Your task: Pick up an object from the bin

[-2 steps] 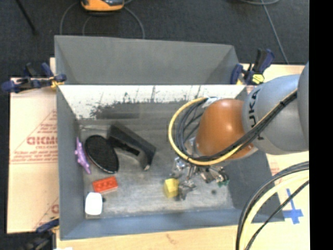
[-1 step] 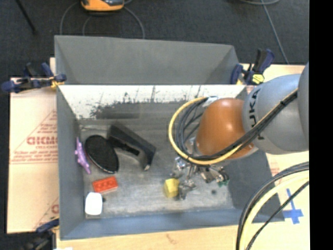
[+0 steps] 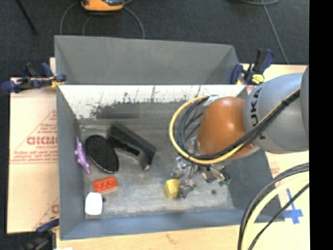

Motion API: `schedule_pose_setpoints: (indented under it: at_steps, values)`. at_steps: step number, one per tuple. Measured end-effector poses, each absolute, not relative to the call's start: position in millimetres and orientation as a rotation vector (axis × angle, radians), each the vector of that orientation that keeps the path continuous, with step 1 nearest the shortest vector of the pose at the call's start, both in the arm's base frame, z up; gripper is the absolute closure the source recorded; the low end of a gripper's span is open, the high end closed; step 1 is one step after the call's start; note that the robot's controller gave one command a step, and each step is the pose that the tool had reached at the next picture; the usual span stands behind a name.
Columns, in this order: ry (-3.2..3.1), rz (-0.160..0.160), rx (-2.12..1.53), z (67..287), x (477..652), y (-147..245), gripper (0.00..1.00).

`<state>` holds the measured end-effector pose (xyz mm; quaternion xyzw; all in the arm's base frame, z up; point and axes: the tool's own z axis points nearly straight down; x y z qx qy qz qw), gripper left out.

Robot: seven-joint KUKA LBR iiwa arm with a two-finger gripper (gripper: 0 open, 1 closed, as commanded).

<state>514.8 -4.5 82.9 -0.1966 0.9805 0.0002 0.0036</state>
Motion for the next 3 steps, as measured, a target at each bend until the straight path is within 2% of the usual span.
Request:
schedule_pose_setpoints:
  at_steps: [3]
  values:
    - [3.084,0.001,-0.618,125,512.9,-5,1.0]
